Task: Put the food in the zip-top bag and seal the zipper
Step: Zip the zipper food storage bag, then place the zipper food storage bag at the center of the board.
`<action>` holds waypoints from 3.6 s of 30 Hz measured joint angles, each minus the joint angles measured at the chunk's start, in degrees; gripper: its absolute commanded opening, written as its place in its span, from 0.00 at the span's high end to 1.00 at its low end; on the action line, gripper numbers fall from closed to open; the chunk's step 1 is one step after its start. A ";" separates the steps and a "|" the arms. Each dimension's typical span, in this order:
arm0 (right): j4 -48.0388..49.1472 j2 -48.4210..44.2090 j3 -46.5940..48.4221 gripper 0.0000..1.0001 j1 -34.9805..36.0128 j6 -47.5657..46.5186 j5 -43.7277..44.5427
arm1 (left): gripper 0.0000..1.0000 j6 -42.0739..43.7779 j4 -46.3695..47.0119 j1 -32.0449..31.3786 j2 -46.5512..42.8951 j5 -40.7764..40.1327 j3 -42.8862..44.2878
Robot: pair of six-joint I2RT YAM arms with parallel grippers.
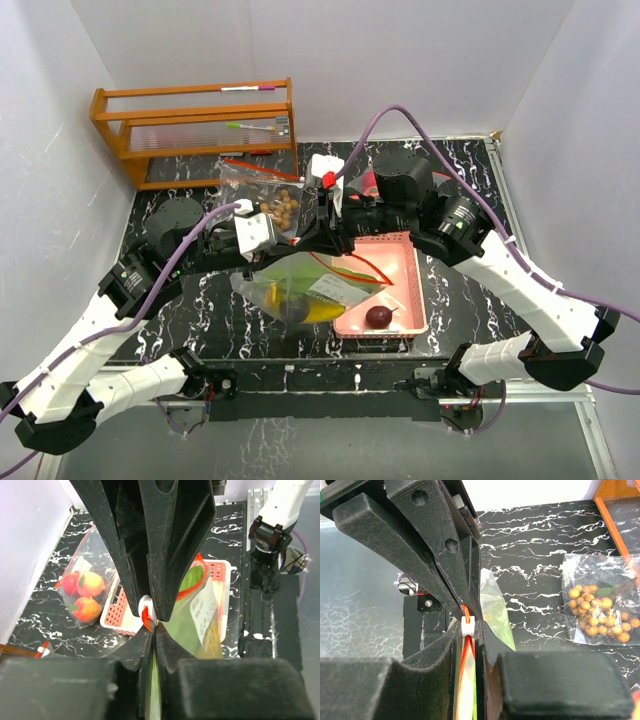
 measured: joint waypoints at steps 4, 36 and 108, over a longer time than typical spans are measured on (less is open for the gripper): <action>-1.03 0.00 0.00 0.85 0.00 -0.22 -0.70 | 1.00 0.50 0.11 0.00 0.76 0.72 0.00; -1.49 -0.76 -1.68 0.85 0.17 -1.14 10.69 | 1.00 -2.49 0.70 -0.11 1.33 -9.53 1.84; 4.33 -5.75 -21.42 0.02 -11.87 15.74 40.09 | 0.40 -8.07 11.96 0.17 9.31 -42.80 -4.22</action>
